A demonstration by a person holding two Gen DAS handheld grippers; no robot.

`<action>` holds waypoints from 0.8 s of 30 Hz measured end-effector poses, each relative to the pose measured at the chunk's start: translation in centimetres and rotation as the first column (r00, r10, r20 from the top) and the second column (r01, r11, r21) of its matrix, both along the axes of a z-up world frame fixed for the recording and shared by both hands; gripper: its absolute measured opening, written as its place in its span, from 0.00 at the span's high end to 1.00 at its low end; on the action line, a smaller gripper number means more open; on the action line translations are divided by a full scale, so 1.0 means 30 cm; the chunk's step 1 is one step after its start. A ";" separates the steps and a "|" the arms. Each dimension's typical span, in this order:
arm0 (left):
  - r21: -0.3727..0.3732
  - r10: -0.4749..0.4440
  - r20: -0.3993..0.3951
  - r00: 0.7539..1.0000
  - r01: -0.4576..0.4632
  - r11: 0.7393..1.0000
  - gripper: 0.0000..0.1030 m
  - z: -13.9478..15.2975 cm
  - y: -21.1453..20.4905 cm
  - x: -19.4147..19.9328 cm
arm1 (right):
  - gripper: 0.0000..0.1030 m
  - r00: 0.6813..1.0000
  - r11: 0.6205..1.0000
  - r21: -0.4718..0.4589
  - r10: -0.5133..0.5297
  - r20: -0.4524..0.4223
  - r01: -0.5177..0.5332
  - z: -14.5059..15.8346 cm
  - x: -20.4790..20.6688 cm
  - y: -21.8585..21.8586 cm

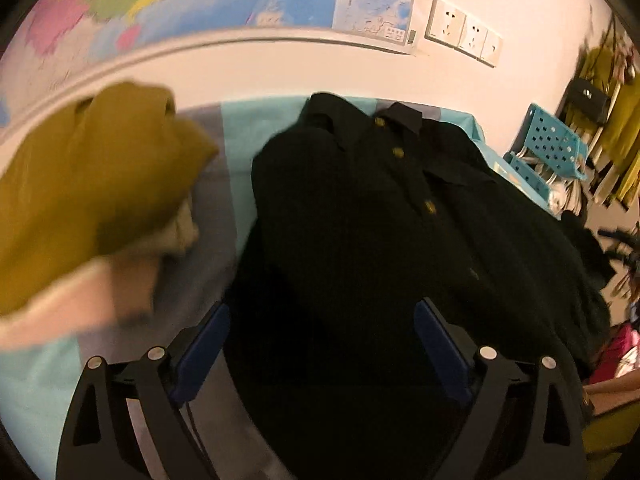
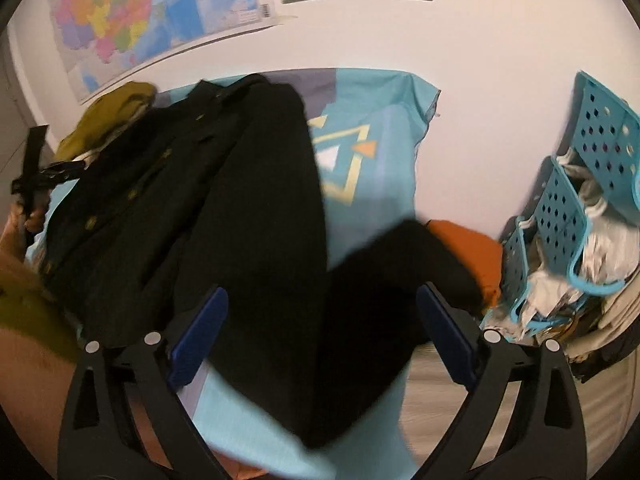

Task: Fold large clothes
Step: 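Lay the black coat flat on the bed and open both grippers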

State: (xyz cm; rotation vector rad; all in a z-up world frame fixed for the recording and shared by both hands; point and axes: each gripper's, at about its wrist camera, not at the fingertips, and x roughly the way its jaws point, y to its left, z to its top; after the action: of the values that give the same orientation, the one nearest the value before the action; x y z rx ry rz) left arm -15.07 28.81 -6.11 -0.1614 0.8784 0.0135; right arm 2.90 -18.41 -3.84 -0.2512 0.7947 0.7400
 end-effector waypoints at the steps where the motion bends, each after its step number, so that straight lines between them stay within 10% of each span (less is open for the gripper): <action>1: -0.030 -0.001 0.002 1.000 0.001 1.000 0.12 -0.007 0.000 -0.023 | 0.09 1.000 1.000 0.000 0.017 0.005 -0.017 -0.015 -0.022 -0.002; 4: -0.078 0.002 -0.012 1.000 -0.002 0.997 0.12 -0.038 -0.015 -0.066 | 0.11 1.000 0.997 -0.071 0.008 0.013 -0.007 -0.084 -0.042 0.026; 9: -0.102 -0.010 -0.003 1.000 0.009 0.995 0.11 -0.040 -0.049 -0.114 | 0.90 0.999 1.000 -0.004 0.018 0.033 -0.018 -0.068 -0.043 0.031; 16: -0.144 -0.059 0.015 0.998 0.061 0.988 0.10 -0.009 -0.071 -0.197 | 0.96 0.975 0.943 0.309 -0.176 0.137 0.127 0.288 0.023 -0.164; 24: -0.080 -0.131 -0.020 0.991 0.129 0.988 0.07 -0.068 -0.188 -0.239 | 0.96 0.982 0.908 0.388 -0.185 0.033 0.158 0.287 0.132 -0.124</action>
State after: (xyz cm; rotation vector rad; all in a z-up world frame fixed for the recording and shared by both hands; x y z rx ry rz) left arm -22.24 23.16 -8.14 -0.1769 0.9135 -0.1412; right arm 6.87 -22.14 4.78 0.1469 0.5814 0.6999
